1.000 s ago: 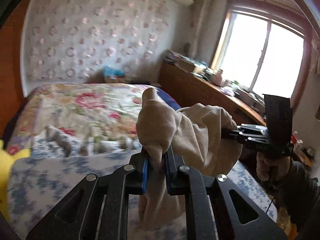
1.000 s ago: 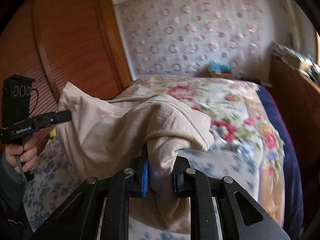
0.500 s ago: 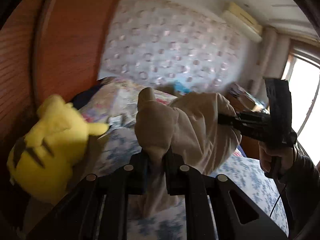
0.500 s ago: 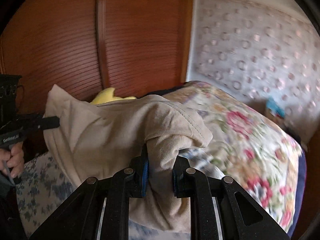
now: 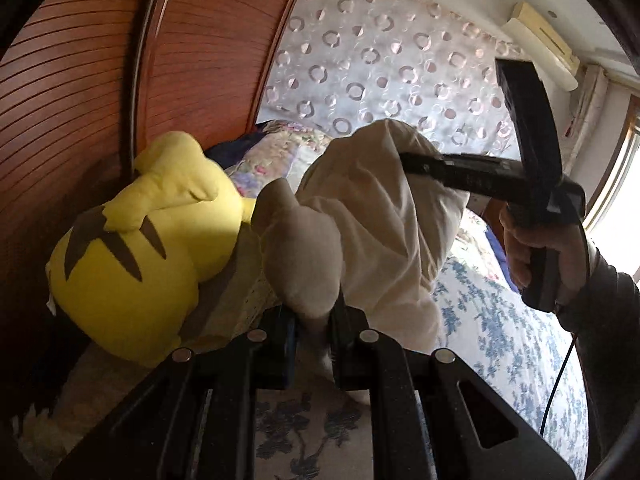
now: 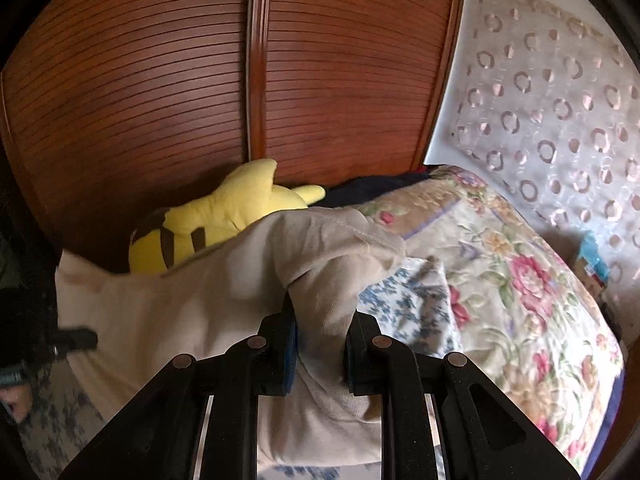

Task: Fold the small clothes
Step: 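Lift the folded shirt with both grippers and carry it toward the yellow plush toy, then lower the folded shirt beside the yellow plush toy and open both grippers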

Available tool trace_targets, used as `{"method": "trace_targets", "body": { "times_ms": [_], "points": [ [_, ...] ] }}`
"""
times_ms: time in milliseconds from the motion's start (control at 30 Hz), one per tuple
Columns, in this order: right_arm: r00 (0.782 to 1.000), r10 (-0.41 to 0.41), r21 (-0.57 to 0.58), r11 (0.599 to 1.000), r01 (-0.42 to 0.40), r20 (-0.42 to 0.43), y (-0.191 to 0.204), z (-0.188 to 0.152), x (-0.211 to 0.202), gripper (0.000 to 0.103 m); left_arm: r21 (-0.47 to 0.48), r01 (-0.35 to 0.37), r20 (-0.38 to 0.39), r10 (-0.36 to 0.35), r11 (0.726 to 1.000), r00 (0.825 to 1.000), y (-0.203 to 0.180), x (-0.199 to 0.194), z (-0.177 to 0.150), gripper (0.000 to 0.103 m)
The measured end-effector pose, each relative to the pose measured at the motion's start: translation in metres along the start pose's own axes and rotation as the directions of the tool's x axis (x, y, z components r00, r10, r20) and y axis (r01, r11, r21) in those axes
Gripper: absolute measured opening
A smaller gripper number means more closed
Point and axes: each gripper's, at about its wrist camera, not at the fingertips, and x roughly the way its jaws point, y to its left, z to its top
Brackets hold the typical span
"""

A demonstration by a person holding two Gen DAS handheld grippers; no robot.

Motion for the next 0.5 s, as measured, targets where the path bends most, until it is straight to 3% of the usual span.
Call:
{"method": "trace_targets", "body": {
  "times_ms": [67, 133, 267, 400, 500],
  "points": [
    [1.000, -0.006, 0.021, 1.000, 0.006, 0.007, 0.001, -0.009, -0.011, 0.026, -0.004, -0.013, -0.012, 0.013, 1.000, 1.000, 0.002, 0.001, -0.002, 0.015],
    [0.998, -0.065, 0.071, 0.995, 0.066, -0.014, -0.008, -0.012, -0.005, 0.048, -0.010, -0.018, -0.030, 0.017, 1.000, 0.999, 0.002, 0.003, -0.005, 0.015],
    [0.995, -0.089, 0.149, 0.984, 0.093, -0.033, -0.018, -0.032, 0.002, 0.051, 0.003, -0.035, -0.037, 0.036, 0.999, 0.999, 0.001, -0.001, -0.005, 0.020],
    [0.997, -0.080, 0.206, 0.975, 0.082, -0.017, -0.020, -0.048, -0.011, 0.052, 0.034, -0.055, 0.026, 0.054, 0.998, 0.998, 0.002, -0.018, -0.001, 0.044],
    [0.995, -0.100, 0.217, 0.971, 0.097, 0.004, -0.006, -0.057, -0.030, 0.052, 0.070, -0.061, 0.051, 0.058, 0.996, 0.997, -0.001, -0.027, 0.001, 0.047]
  ]
}}
